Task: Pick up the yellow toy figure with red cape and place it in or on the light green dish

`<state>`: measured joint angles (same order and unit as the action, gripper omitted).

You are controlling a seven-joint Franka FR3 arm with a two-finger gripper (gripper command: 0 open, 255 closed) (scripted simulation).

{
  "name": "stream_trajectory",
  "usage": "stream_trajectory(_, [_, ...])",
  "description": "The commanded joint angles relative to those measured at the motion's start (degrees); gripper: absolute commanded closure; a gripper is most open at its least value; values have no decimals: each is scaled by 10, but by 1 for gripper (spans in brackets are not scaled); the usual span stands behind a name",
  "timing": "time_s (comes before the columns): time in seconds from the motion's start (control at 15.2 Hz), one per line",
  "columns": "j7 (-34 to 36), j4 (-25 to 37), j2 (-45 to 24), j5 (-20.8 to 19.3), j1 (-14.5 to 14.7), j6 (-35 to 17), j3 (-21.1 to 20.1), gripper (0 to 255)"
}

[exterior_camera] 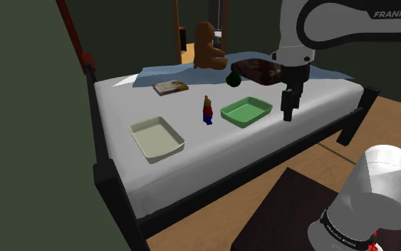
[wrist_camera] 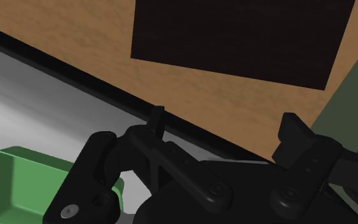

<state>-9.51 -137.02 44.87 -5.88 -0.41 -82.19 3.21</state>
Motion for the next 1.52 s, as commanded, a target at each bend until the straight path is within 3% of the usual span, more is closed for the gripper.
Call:
stream_trajectory(0.0, [0, 0, 0, 0, 0, 0, 0, 0])
stream_trajectory(0.73, [-13, 119, -236, -3, 4, -135, 22, 0])
stream_trajectory(1.45, [-36, 327, -476, 15, 1, -185, 36, 0])
